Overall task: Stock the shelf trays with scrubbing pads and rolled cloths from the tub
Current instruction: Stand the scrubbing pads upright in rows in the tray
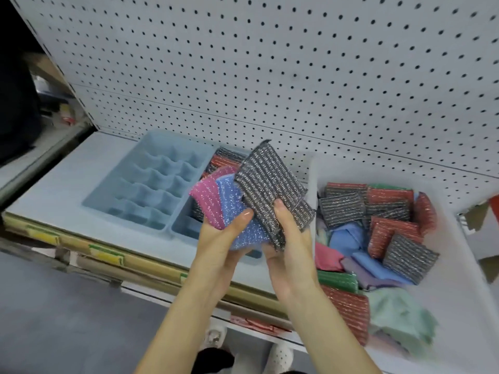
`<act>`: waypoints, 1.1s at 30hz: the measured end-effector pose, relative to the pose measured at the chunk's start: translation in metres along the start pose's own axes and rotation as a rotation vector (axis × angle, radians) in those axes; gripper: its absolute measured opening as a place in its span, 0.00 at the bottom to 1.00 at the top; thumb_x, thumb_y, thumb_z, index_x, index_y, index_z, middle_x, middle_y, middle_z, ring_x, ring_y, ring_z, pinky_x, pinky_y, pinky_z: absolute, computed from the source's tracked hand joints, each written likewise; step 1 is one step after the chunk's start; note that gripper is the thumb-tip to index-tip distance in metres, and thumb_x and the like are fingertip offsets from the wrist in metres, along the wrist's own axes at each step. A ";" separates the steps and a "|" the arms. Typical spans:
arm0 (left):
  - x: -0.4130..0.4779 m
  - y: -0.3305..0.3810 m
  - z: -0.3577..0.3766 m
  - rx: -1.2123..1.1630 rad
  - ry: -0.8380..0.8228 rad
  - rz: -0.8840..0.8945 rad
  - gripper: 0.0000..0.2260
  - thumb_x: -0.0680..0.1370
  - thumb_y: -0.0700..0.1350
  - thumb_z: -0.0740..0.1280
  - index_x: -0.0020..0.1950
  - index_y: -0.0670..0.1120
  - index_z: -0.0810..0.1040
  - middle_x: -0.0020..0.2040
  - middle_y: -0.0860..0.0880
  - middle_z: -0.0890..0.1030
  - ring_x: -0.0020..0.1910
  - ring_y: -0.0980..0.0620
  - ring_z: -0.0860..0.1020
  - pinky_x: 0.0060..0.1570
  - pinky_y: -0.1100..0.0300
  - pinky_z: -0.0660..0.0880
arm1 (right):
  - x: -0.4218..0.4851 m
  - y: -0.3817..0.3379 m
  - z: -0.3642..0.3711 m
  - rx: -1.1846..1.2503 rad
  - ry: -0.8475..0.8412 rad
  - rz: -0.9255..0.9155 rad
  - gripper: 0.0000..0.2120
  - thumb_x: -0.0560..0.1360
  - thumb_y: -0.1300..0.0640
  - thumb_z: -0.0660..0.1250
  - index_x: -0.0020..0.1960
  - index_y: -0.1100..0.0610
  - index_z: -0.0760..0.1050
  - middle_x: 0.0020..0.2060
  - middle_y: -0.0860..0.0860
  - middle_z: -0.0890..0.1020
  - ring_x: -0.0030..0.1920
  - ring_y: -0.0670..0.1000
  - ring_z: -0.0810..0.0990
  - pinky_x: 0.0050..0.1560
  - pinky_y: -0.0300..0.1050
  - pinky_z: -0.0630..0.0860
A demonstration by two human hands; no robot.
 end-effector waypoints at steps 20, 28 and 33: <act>0.016 0.051 -0.061 0.091 0.105 0.096 0.25 0.64 0.39 0.74 0.60 0.46 0.76 0.51 0.48 0.85 0.52 0.48 0.82 0.54 0.50 0.77 | -0.002 0.046 0.042 -0.345 0.043 -0.176 0.21 0.63 0.54 0.75 0.56 0.54 0.79 0.49 0.50 0.85 0.50 0.50 0.83 0.47 0.45 0.77; 0.026 0.040 -0.033 0.151 0.026 0.026 0.25 0.64 0.38 0.75 0.60 0.47 0.76 0.52 0.49 0.84 0.51 0.49 0.83 0.57 0.46 0.77 | -0.008 0.001 0.021 -0.995 0.195 -0.742 0.30 0.64 0.43 0.74 0.62 0.35 0.66 0.58 0.31 0.70 0.61 0.36 0.69 0.59 0.30 0.67; 0.023 0.034 -0.018 0.176 -0.084 -0.088 0.28 0.62 0.46 0.80 0.61 0.54 0.76 0.54 0.53 0.83 0.56 0.50 0.80 0.61 0.39 0.71 | -0.003 -0.009 0.017 -0.892 0.248 -0.787 0.12 0.68 0.49 0.73 0.48 0.48 0.74 0.44 0.47 0.79 0.44 0.45 0.78 0.46 0.38 0.73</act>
Point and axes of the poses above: each hand's wrist, its own x-axis towards the middle knuckle, its own z-axis out of the palm, y = z × x, the point moved 2 cm from there along x, towards the middle knuckle
